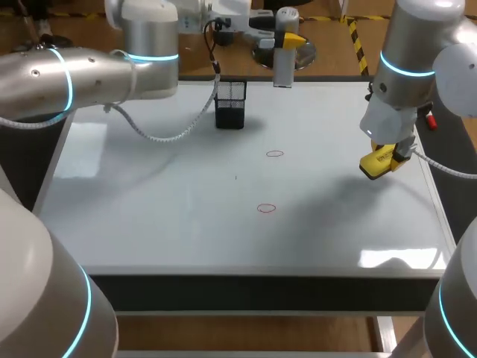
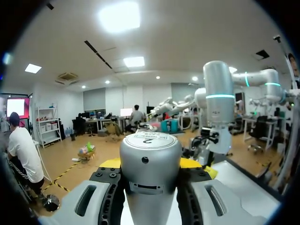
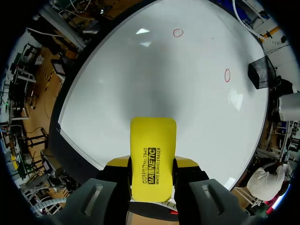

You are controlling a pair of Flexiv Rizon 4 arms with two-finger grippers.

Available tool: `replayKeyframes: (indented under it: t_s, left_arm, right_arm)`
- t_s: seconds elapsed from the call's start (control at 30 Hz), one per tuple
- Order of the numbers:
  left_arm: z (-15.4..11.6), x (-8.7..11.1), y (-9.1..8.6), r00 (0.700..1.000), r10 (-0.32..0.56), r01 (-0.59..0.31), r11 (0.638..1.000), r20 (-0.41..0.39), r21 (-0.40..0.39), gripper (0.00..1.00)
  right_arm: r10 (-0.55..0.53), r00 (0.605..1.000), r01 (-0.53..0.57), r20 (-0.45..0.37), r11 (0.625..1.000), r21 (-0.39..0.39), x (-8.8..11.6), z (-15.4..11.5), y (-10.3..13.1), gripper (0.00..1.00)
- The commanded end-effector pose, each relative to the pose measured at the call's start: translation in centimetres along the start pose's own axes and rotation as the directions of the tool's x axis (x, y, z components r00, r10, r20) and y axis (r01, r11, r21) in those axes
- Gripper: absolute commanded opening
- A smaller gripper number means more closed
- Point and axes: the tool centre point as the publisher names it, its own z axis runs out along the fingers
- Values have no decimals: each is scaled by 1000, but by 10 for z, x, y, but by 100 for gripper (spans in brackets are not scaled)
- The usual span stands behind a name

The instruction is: Pick up the inspection probe, press it on each red-marked spot on the whiteboard one by one, put down the probe, pick up the eraser, and wipe off all the red marks.

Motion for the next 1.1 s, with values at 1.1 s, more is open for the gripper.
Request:
replayKeyframes:
  t_s: [1.1]
  left_arm:
    - [-2,-8,2,1000,-9,9,1000,-16,1,0]
  right_arm:
    - [-224,972,228,-72,972,52,-59,-7,35,0]
